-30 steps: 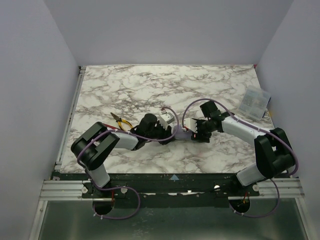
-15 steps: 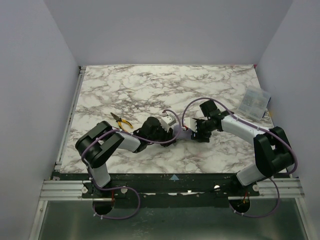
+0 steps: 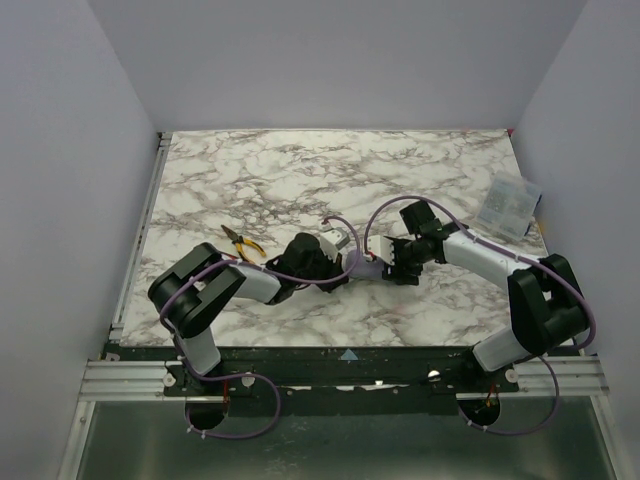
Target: Open the umbrella
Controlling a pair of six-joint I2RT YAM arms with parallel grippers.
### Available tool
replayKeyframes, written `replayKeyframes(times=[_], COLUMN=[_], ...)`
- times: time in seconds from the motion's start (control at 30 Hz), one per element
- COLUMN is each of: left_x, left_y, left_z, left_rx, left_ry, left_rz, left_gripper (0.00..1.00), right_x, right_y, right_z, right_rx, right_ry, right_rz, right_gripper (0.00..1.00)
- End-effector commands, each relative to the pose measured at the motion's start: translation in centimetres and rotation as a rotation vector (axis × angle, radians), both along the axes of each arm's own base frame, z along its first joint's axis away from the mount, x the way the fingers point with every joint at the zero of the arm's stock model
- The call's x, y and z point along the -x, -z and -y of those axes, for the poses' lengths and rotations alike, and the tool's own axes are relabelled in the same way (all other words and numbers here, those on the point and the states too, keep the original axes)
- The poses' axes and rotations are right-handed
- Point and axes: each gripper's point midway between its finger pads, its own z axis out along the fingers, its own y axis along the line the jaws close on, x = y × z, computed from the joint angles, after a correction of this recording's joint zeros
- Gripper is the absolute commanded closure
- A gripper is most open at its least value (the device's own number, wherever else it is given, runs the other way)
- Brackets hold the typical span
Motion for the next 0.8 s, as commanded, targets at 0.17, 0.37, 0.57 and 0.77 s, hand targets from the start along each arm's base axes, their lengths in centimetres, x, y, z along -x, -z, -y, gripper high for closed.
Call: replayKeyframes(times=[0.17,0.37,0.57,0.77], left_x=[-2.8,-3.0,-2.0,-0.4], left_y=[0.1,-0.5,-0.5,-0.3], left_z=[-3.5,-3.2,-2.1,-1.4], left_rx=[-0.08,-0.077,-0.05,-0.052], left_ry=[-0.067,-0.021,0.032,0.087], left_rz=[0.051,0.098,0.067,0.072], left_gripper=[1.0,1.0,1.0,1.0], right_x=[4.3,6.2,6.1,5.1], right_y=[2.8,3.1,2.6,1.2], right_z=[1.8,2.7,3.0,1.6], right_rx=[0.087,0.12,0.153,0.118], right_ry=[-0.171,-0.397,-0.69,-0.891], right_rz=[-0.139,-0.142,-0.027,-0.029], right_gripper=[0.84,0.84,0.81,0.8])
